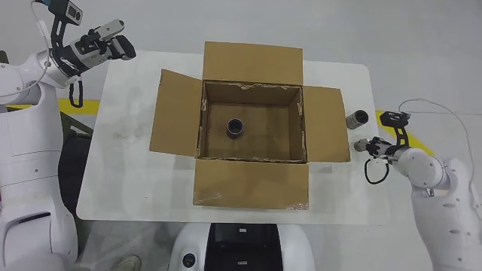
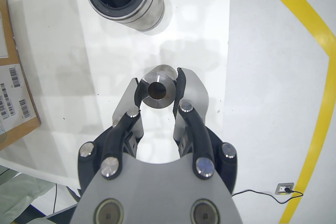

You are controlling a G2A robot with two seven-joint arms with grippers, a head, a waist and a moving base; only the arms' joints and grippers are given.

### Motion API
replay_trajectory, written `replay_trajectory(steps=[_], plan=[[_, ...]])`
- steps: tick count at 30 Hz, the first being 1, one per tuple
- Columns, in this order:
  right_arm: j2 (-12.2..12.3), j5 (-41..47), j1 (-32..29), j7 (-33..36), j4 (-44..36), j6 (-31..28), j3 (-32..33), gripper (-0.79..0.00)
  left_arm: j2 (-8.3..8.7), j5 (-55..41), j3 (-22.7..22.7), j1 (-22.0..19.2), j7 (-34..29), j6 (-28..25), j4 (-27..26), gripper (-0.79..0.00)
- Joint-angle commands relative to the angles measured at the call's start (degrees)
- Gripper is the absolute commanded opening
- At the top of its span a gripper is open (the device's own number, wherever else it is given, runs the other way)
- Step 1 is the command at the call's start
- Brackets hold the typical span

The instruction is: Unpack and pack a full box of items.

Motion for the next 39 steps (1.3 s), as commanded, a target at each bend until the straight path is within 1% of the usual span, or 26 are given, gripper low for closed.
replay_trajectory(steps=[1,2,4,5,8,10,13,17,20,25,28,31,39], plan=[[0.05,0.09,-0.09,0.02,-0.01,0.16,0.01,-0.425,0.00,0.00,0.00,0.00,0.00,0.00,0.00,0.000],[0.08,0.15,-0.17,-0.01,-0.06,0.24,0.05,-0.329,0.00,0.00,0.00,0.00,0.00,0.00,0.00,0.000],[0.17,0.19,-0.34,0.02,-0.30,0.24,0.21,-0.246,0.00,0.00,0.00,0.00,0.00,0.00,0.00,0.000],[0.22,0.06,-0.45,-0.05,-0.50,0.27,0.29,-0.237,0.00,0.00,0.00,0.00,0.00,0.00,0.00,0.000],[0.34,-0.45,-0.74,-0.09,-1.08,0.27,0.23,-0.240,0.00,0.00,0.00,0.00,0.00,0.00,0.00,0.000],[0.38,-0.54,-0.81,-0.11,-1.28,0.41,0.00,-0.268,0.00,0.00,0.00,0.00,0.00,0.00,0.00,0.000],[0.43,-0.84,-0.60,-0.21,-1.06,0.60,-0.46,-0.271,0.00,0.00,0.00,0.00,0.00,0.00,0.00,0.000],[0.48,-1.77,-0.06,-0.48,-0.34,0.68,-1.41,-0.299,0.00,0.00,0.00,0.00,0.00,0.00,0.00,0.000],[0.50,-2.67,0.57,-0.71,0.38,0.82,-2.24,-0.305,0.00,0.00,0.00,0.00,0.00,0.00,0.00,0.000],[0.53,-3.74,1.51,-1.03,1.76,0.80,-3.41,-0.372,0.00,0.00,0.00,0.00,0.00,0.00,0.00,0.000],[0.56,-3.94,1.82,-1.07,2.27,0.85,-3.80,-0.477,0.00,0.00,0.00,0.00,0.00,0.00,0.00,0.000],[0.64,-4.06,1.94,-0.99,2.48,0.89,-3.89,-0.785,0.00,0.00,0.00,0.00,0.00,0.00,0.00,0.000],[1.09,-2.68,0.51,0.48,0.09,0.48,-2.02,-0.785,0.00,0.00,0.00,0.00,0.00,0.00,0.00,0.000]])
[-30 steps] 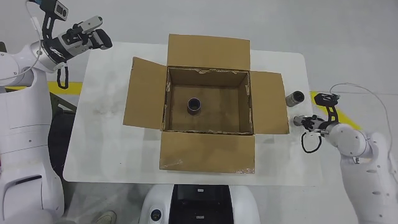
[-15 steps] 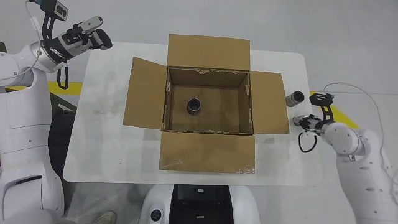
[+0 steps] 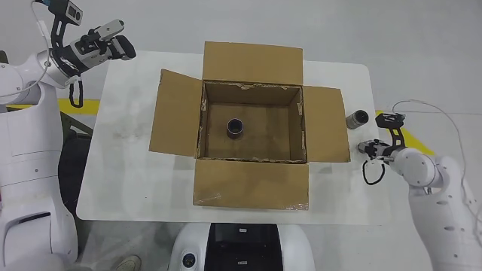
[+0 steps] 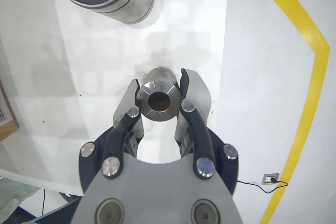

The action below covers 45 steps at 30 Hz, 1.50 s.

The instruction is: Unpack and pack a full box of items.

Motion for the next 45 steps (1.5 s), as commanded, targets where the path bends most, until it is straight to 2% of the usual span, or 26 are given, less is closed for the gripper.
replay_trajectory(steps=[1,8,18,25,33,39,45], plan=[[0.13,0.59,-0.58,0.51,-1.16,-0.04,0.73,-0.785,0.00,0.00,0.00,0.00,0.00,0.00,0.00,0.000],[0.57,3.25,-2.80,1.28,-7.94,0.78,4.30,-0.785,0.00,0.00,0.00,0.00,0.00,0.00,0.00,0.000],[1.20,5.34,-6.31,1.93,-22.34,0.50,9.19,-0.785,0.00,0.00,0.00,0.00,0.00,0.00,0.00,0.000],[1.23,8.73,-6.85,0.17,-31.56,0.96,9.95,-0.785,0.00,0.00,0.00,0.00,0.00,0.00,0.00,0.000],[1.19,9.52,-4.63,-0.45,-37.52,0.91,4.54,-0.785,0.00,0.00,0.00,0.00,0.00,0.00,0.00,0.000],[0.95,11.06,-0.79,-0.21,-39.37,0.78,-2.76,-0.785,0.00,0.00,0.00,0.00,0.00,0.00,0.00,0.000],[0.59,7.48,4.01,1.01,-39.40,1.32,-11.48,-0.785,0.00,0.00,0.00,0.00,0.00,0.00,0.00,0.000]])
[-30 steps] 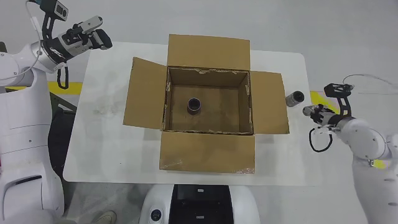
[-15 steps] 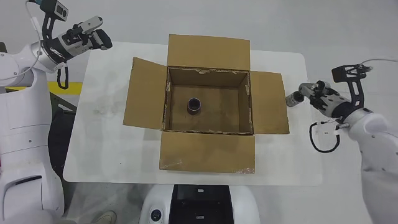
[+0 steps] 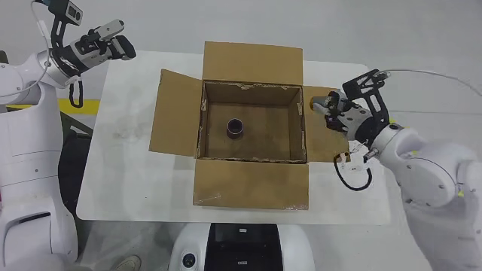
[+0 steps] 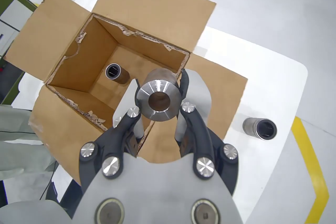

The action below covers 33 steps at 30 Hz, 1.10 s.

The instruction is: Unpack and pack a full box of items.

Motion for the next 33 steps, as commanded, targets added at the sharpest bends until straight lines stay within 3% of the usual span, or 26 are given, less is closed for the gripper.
replay_trajectory(steps=[1,15,33], plan=[[-0.15,-1.06,1.65,0.55,0.50,0.57,-2.60,-0.785,0.00,0.00,0.00,0.00,0.00,0.00,0.00,0.000],[-2.33,-4.69,13.97,5.95,10.13,4.65,-20.22,-0.785,0.00,0.00,0.00,0.00,0.00,0.00,0.00,0.000],[-7.82,-7.20,28.24,7.59,28.88,8.51,-37.99,-0.785,0.00,0.00,0.00,0.00,0.00,0.00,0.00,0.000]])
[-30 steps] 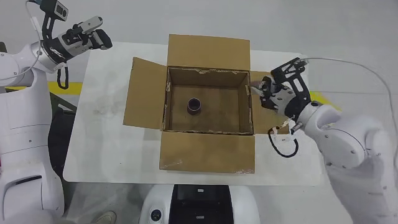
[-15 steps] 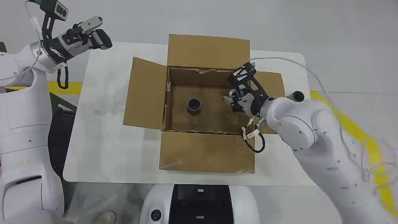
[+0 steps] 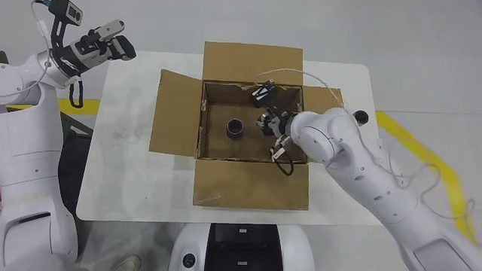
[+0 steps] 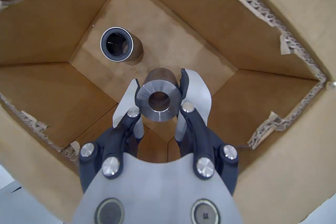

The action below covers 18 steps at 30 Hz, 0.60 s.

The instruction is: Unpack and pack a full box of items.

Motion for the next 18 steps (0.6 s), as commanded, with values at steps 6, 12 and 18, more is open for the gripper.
replay_trajectory(steps=[6,12,18], plan=[[-2.62,1.55,4.05,-0.45,7.29,1.36,-4.83,-0.785,0.00,0.00,0.00,0.00,0.00,0.00,0.00,0.000],[-4.62,2.29,6.00,-1.32,12.72,1.35,-7.94,-0.785,0.00,0.00,0.00,0.00,0.00,0.00,0.00,0.000],[-6.01,2.69,6.80,-2.21,16.26,0.87,-9.40,-0.785,0.00,0.00,0.00,0.00,0.00,0.00,0.00,0.000]])
